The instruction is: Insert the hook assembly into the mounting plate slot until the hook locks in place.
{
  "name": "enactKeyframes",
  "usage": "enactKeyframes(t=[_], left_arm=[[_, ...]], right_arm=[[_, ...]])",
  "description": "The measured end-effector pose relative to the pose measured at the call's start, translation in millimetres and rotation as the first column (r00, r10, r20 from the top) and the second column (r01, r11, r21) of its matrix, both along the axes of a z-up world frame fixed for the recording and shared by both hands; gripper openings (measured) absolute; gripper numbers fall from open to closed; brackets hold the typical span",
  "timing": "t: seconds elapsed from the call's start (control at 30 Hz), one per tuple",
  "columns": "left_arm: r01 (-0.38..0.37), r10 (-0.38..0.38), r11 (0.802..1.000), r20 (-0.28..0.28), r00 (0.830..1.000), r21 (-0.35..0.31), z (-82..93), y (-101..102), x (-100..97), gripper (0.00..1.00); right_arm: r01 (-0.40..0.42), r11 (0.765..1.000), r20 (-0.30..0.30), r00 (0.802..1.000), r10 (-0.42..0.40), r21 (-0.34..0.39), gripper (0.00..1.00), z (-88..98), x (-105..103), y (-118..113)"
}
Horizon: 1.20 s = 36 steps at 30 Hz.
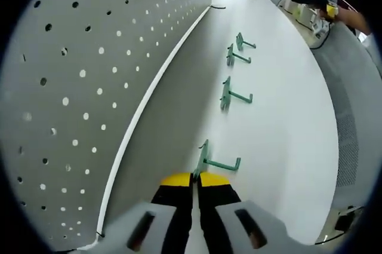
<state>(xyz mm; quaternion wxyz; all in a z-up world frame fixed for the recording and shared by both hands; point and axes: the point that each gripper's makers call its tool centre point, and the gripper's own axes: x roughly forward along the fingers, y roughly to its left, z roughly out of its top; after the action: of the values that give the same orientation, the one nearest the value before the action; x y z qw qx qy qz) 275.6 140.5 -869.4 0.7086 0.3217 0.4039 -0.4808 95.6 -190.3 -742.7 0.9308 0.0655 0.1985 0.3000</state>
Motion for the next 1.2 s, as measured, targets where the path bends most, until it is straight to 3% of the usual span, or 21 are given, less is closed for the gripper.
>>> enactKeyframes(t=[0.4, 0.43, 0.67, 0.93, 1.2], left_arm=[[-0.084, 0.101, 0.977, 0.075, 0.992, -0.197, 35.1, -15, 8.2, 0.01], [-0.066, 0.088, 0.974, 0.097, 0.991, -0.218, 40.3, -20, 7.7, 0.01], [-0.092, 0.131, 0.955, 0.122, 0.984, -0.283, 55.7, -31, 4.3, 0.01], [-0.122, 0.194, 0.919, 0.16, 0.968, -0.376, 81.5, -40, 3.1, 0.01], [-0.12, 0.222, 0.896, 0.198, 0.955, -0.428, 95.9, -42, -6.0, 0.01]], right_arm=[[0.001, 1.0, 0.006, 1.0, -0.001, 0.005, 0.66, 1.3, 2, -1], [0.0, 1.0, 0.008, 1.0, 0.0, 0.005, 0.66, 1.7, 3, 0], [-0.001, 1.0, 0.019, 1.0, 0.0, 0.021, 0.66, 5.7, 6, 2], [0.003, 1.0, 0.031, 1.0, -0.004, 0.03, 0.66, 9.6, 6, 0], [-0.007, 0.999, 0.041, 0.999, 0.006, 0.034, 0.66, 12.7, 5, 5]])
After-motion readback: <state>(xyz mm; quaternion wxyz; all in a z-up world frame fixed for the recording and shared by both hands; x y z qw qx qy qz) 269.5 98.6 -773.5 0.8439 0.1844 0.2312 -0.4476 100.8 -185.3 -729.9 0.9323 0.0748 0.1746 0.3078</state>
